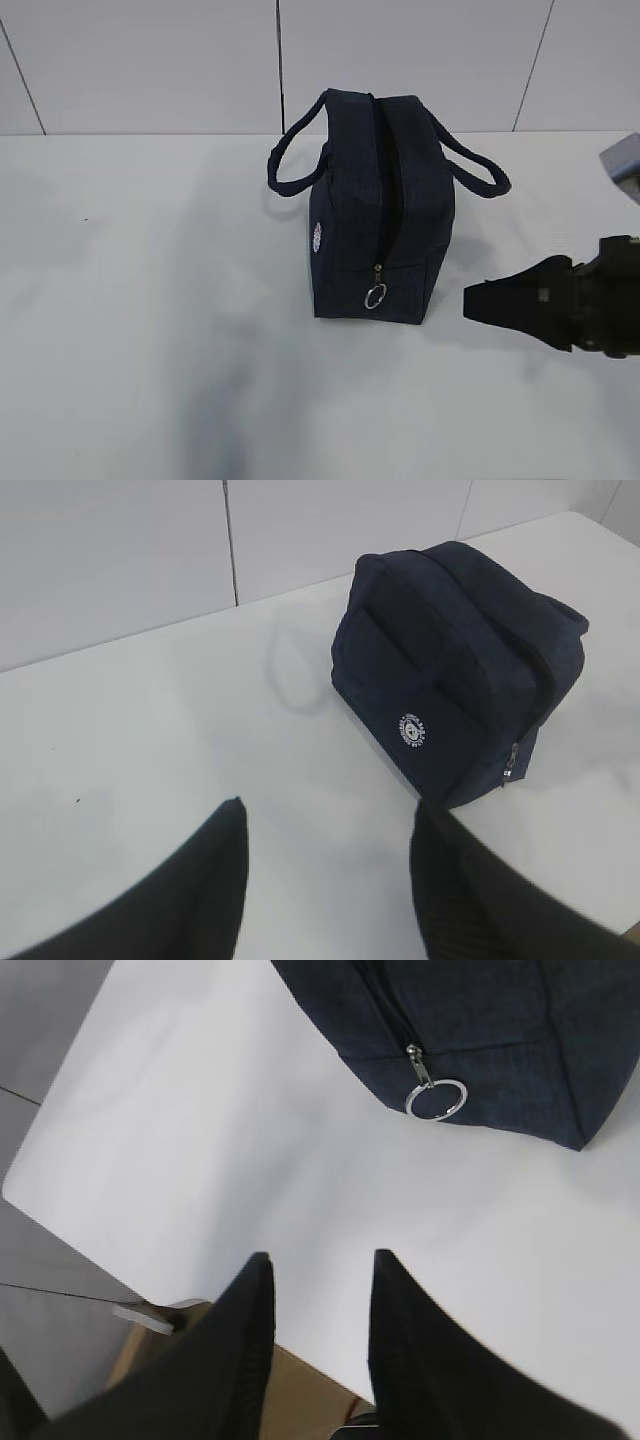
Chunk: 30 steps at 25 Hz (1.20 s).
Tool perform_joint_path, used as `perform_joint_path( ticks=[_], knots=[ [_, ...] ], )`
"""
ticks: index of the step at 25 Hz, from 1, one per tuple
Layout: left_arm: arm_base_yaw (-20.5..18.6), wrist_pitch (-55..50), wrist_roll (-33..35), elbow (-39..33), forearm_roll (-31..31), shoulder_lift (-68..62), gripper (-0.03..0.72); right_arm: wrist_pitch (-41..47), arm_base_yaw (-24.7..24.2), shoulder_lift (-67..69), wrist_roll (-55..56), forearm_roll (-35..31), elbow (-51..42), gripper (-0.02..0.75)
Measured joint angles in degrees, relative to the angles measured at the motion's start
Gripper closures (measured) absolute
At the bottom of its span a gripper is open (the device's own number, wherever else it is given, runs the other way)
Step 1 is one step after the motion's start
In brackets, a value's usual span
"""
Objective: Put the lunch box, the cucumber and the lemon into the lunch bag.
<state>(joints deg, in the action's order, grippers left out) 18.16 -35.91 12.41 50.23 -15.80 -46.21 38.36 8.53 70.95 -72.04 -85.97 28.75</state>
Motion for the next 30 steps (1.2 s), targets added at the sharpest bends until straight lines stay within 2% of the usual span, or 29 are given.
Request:
perform_joint_path(
  ticks=[6, 11, 15, 19, 23, 30],
  knots=[
    [0.0, 0.0, 0.0, 0.0, 0.0, 0.0, 0.316, -13.8, 10.2, 3.7, -0.4, -0.6, 3.5, 0.494],
    [0.0, 0.0, 0.0, 0.0, -0.1, 0.0, 0.316, -18.2, 14.3, 9.0, 0.2, -1.9, 6.8, 0.494],
    [0.0, 0.0, 0.0, 0.0, -0.1, 0.0, 0.316, -17.2, 14.8, 14.4, 0.3, -2.1, 9.5, 0.479],
    [0.0, 0.0, 0.0, 0.0, -0.1, 0.0, 0.317, -13.2, 14.8, 18.7, 0.4, -2.1, 11.7, 0.375],
    [0.0, 0.0, 0.0, 0.0, -0.1, 0.0, 0.317, -12.8, 14.8, 21.9, 0.5, -3.0, 13.0, 0.283],
    [0.0, 0.0, 0.0, 0.0, -0.1, 0.0, 0.317, -15.4, 14.8, 26.7, 0.5, -7.3, 15.6, 0.263]
  ],
)
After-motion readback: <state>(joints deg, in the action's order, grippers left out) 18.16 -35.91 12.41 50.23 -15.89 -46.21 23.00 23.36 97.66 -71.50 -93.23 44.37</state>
